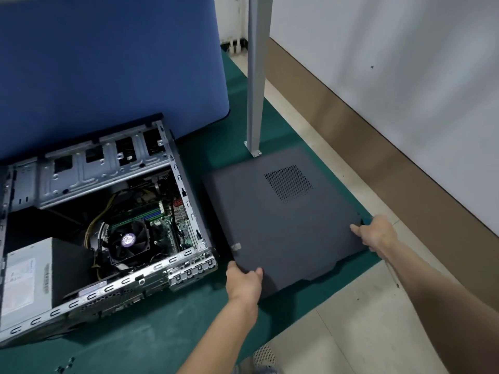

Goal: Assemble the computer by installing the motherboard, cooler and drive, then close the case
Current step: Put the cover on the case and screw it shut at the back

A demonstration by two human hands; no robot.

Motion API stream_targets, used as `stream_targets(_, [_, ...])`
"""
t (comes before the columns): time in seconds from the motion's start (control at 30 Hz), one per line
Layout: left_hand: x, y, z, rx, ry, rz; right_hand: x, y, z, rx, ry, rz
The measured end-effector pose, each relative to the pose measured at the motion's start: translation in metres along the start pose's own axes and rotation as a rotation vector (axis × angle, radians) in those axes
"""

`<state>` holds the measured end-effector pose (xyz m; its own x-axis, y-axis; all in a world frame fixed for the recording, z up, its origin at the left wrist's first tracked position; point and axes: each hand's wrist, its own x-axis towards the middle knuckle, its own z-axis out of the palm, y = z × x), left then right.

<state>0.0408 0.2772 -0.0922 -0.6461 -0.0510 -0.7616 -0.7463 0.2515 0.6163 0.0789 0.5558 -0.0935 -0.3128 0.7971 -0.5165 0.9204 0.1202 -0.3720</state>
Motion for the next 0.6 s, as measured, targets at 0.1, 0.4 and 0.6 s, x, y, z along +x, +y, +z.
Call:
stream_targets(0.1, [-0.024,0.014,0.003,-0.136,0.022,0.039,0.000,-0.006,-0.030,0.059,-0.007,0.017])
stream_targets(0.4, [-0.093,0.038,-0.014,-0.184,0.002,0.039,-0.043,0.002,-0.092,0.089,0.004,0.029])
stream_targets(0.6, [-0.120,0.061,-0.056,-0.207,-0.004,0.162,-0.100,-0.011,-0.113,0.156,0.028,-0.068])
